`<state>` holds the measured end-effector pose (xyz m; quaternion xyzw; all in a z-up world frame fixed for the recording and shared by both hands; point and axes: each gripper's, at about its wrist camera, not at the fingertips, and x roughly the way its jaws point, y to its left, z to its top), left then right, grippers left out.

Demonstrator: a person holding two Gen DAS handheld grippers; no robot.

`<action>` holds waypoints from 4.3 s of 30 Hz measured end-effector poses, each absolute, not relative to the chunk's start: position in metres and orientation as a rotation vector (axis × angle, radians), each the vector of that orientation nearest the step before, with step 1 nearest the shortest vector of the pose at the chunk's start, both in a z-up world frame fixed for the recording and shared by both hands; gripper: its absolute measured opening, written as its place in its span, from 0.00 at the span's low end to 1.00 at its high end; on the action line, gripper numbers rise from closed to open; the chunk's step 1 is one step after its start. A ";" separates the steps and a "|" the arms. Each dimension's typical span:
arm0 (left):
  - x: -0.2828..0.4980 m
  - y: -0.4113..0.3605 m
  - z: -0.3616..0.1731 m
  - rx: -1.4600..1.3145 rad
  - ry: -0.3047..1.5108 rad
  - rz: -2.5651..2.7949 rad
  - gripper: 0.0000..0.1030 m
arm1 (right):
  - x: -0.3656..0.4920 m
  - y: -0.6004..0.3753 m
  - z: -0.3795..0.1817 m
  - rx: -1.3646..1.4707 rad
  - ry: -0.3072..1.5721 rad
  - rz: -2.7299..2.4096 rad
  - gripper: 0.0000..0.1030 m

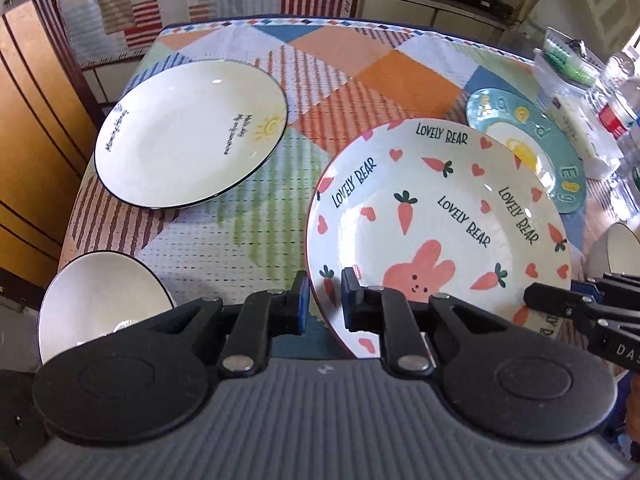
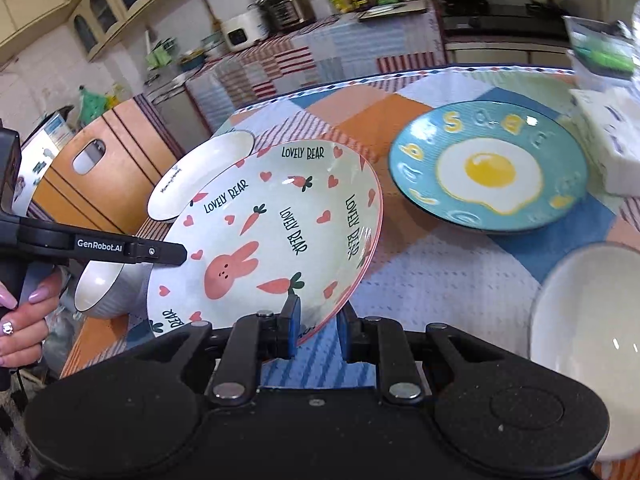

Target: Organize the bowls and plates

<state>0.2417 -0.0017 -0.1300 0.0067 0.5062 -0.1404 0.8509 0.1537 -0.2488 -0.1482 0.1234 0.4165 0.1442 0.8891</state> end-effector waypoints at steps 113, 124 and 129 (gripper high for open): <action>0.399 0.156 -0.168 -0.014 1.094 -0.204 0.22 | 0.378 -0.116 -0.180 0.303 1.054 0.481 0.17; 0.357 0.136 -0.111 -0.005 1.036 -0.211 0.21 | 0.342 -0.141 -0.130 0.342 1.025 0.475 0.17; 0.335 0.122 -0.086 0.002 1.013 -0.248 0.21 | 0.316 -0.159 -0.105 0.354 0.984 0.467 0.18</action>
